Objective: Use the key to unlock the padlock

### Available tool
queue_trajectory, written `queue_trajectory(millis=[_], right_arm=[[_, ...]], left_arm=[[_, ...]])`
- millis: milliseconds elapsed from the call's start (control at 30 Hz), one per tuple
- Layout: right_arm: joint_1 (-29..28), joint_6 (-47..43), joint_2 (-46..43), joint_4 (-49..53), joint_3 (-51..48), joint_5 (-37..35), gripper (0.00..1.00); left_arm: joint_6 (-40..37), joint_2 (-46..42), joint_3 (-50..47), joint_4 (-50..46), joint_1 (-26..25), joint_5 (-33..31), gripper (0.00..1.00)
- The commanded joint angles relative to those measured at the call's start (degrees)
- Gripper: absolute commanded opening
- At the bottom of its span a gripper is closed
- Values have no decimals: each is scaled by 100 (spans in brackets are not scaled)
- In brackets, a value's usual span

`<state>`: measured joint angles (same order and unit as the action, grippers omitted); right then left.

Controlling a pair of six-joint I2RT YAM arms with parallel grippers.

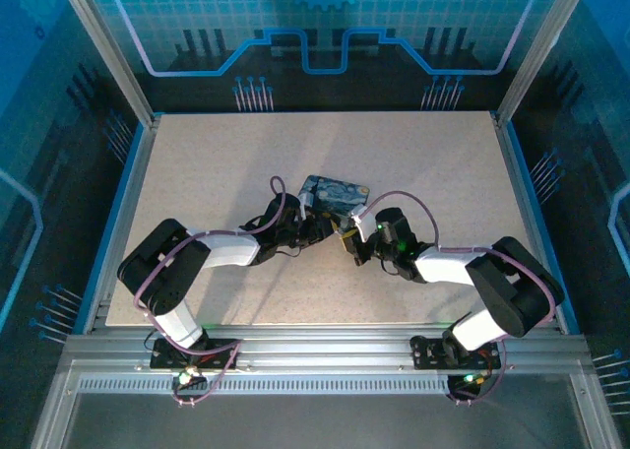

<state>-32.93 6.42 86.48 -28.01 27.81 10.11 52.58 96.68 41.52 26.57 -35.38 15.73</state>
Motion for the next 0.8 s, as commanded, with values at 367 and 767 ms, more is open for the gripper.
queue_trajectory(millis=[367,767], right_arm=[[61,216,114,-364,97,95,0],[59,264,80,-268,-252,-3,0]], left_arm=[[47,-183,-30,237,-66,256,10],[4,-238,-22,176,-75,189,10]])
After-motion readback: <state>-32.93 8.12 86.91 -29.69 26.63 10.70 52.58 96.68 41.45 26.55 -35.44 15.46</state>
